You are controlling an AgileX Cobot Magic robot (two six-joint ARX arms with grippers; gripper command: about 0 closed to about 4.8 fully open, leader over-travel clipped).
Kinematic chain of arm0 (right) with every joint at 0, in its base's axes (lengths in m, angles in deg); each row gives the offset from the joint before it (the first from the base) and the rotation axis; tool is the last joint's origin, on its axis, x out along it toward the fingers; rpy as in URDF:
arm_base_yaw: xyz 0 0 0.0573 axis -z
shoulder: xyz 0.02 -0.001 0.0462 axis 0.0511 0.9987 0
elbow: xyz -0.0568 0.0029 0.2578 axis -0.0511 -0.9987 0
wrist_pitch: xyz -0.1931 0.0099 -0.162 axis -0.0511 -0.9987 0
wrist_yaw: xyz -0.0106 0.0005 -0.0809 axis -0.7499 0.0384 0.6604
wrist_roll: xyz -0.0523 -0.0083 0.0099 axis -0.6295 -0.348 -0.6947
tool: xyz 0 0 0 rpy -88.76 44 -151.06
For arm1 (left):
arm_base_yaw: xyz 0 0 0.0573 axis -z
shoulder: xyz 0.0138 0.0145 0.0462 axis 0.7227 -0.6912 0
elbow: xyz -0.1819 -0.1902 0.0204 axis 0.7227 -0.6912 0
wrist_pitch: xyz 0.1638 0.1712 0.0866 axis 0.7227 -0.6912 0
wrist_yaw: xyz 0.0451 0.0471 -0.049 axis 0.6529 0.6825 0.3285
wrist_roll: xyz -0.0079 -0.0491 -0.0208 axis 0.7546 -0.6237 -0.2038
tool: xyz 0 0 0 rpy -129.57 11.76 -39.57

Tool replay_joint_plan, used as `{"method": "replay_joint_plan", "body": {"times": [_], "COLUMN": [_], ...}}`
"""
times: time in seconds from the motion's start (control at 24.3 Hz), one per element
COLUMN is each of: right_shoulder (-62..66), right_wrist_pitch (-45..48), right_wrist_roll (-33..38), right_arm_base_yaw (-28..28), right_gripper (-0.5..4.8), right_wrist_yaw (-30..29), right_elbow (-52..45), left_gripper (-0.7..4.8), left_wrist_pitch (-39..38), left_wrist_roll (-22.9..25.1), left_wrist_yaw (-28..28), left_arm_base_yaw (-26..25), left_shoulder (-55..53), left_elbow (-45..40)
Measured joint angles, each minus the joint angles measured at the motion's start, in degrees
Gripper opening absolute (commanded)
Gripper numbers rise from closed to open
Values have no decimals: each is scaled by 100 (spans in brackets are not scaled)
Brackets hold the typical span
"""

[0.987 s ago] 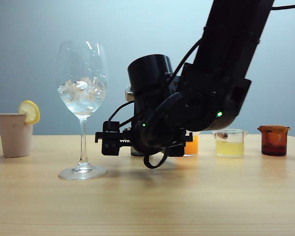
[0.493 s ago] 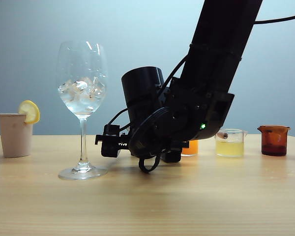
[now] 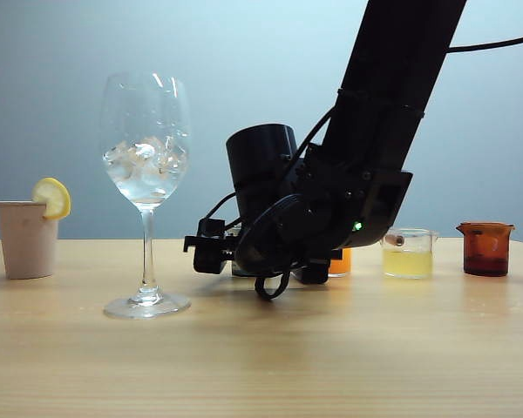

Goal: Pick up the first measuring cup from the left, pour the coconut rum inside into the goblet, and finally put the measuring cup back in its original place.

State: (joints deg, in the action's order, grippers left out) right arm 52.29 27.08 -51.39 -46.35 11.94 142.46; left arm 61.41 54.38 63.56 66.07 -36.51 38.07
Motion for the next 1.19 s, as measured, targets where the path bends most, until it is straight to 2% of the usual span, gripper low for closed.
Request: {"method": "replay_joint_plan", "body": {"times": [0.12,0.37,0.58,1.03,1.15,1.19], "right_shoulder": [72,166,205,238,238,238], "right_wrist_pitch": [37,48,61,28,17,-15], "right_wrist_roll": [-20,-46,-52,-52,-42,-37], "right_arm_base_yaw": [63,61,92,144,144,144], "right_gripper": [479,475,420,413,251,221], "right_wrist_yaw": [-247,-275,-289,-400,-400,-415], "right_elbow": [122,264,319,413,413,411], "left_gripper": [-5,-6,-5,-6,-6,-5], "left_wrist_pitch": [0,0,0,0,0,0], "left_wrist_roll": [-2,0,0,0,0,0], "left_wrist_yaw": [0,0,0,0,0,0], "left_arm_base_yaw": [0,0,0,0,0,0], "left_shoulder": [0,0,0,0,0,0], "left_elbow": [0,0,0,0,0,0]}}
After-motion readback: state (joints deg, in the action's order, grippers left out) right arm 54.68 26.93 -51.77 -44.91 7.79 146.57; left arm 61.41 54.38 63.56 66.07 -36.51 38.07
